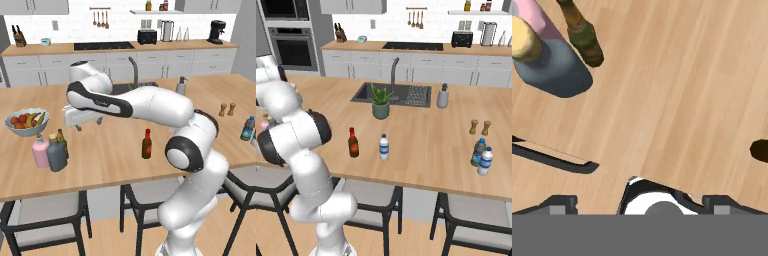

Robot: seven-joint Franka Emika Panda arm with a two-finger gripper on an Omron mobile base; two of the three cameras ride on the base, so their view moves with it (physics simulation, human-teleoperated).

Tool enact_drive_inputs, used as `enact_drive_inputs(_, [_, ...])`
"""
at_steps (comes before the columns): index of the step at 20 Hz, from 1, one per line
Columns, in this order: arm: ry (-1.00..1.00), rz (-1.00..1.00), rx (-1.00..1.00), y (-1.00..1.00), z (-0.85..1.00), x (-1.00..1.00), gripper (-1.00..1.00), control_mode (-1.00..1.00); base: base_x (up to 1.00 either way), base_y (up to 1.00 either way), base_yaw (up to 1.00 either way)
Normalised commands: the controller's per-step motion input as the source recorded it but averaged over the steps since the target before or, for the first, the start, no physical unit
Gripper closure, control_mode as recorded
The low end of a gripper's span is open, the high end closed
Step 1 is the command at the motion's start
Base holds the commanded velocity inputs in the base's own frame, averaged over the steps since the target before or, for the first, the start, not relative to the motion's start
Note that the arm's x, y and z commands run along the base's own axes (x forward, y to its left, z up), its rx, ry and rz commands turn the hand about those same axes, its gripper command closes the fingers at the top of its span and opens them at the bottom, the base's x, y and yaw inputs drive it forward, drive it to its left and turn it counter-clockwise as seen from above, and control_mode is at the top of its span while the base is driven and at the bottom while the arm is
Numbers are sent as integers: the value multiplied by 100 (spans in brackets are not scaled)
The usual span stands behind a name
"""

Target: Move the plastic bottles in the middle to the plastics group, and the glass bottles in the middle to the glass group.

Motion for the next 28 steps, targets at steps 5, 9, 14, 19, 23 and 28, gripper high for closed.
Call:
enact_drive_inputs(5, [0, 0, 11, -94, 1, 0, -100, -100, 0, 0, 0])
enact_drive_inputs(9, [-3, 0, 4, -75, -2, 0, -100, -100, 0, 0, 0])
enact_drive_inputs(14, [-6, 0, 1, -58, -2, 0, -100, -100, 0, 0, 0])
enact_drive_inputs(19, [-1, 0, 0, -32, 0, 11, -100, -100, 0, 0, 0])
enact_drive_inputs(23, [0, 0, 0, -14, 0, 22, -100, -100, 0, 0, 0])
enact_drive_inputs(28, [0, 0, 0, -28, 0, 33, -100, -100, 0, 0, 0])
